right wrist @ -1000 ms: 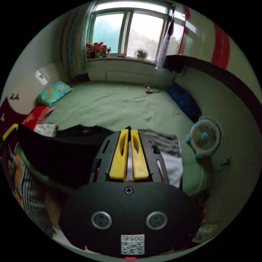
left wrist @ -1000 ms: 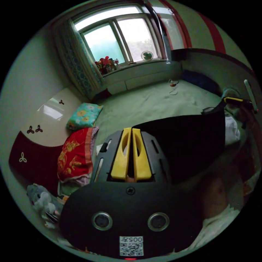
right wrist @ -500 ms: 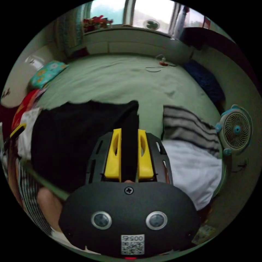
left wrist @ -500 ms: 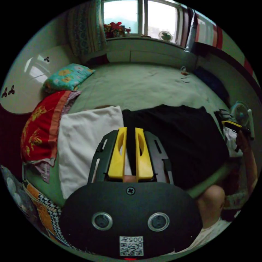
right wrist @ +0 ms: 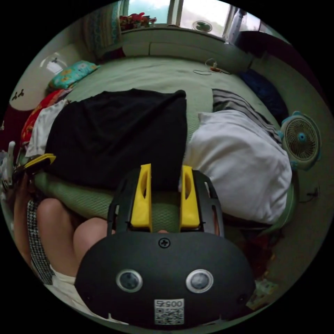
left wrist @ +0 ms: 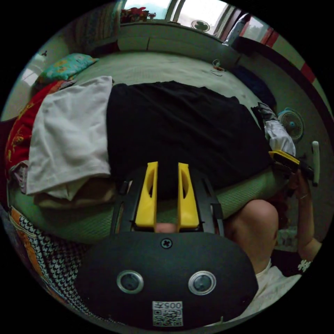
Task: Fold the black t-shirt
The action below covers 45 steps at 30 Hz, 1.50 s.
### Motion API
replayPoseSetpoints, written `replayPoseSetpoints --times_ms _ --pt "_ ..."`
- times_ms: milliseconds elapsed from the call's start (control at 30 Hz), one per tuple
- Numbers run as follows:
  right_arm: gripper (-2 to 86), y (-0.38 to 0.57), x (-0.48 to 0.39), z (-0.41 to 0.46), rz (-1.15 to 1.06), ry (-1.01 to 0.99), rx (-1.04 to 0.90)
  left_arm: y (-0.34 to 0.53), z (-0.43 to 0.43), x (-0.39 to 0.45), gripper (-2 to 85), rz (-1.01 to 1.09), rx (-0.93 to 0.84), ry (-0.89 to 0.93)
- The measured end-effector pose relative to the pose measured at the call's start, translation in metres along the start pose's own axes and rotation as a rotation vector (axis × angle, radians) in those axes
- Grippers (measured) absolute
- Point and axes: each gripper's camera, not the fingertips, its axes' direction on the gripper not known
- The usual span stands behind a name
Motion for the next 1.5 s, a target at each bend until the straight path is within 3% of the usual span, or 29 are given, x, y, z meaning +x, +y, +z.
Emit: replayPoseSetpoints --times_ms 167,300,467,600,733,967,1333,1500 --pt "8.2 -0.004 0.008 0.039 0.044 0.063 -0.095 -0.015 0.052 0.024 7.4 0.024 -0.090 -0.159" --pt "-0.4 -0.004 0.030 0.049 0.070 0.008 -0.119 -0.018 0.074 0.037 6.1 0.016 -0.089 -0.149" --pt "-1.5 0.018 0.057 0.047 0.162 -0.108 -0.111 -0.024 0.102 0.064 3.4 -0.021 -0.097 -0.171" --pt "-0.5 0.024 0.063 0.070 0.094 -0.112 -0.132 -0.033 0.110 0.098 4.3 -0.035 -0.108 -0.209" --pt "-0.7 0.035 0.078 0.043 0.102 -0.107 -0.020 -0.042 0.090 0.186 6.9 0.170 0.005 -0.068" --pt "-1.2 0.046 0.096 0.013 0.064 -0.024 0.091 -0.060 0.133 0.398 13.7 0.560 0.002 0.124" --pt "0.4 0.021 0.144 0.020 0.045 0.037 0.133 -0.096 0.222 0.541 12.3 0.601 -0.170 0.070" --pt "1.1 -0.009 0.161 0.063 0.036 0.008 0.093 -0.101 0.225 0.554 5.2 0.522 -0.143 0.069"
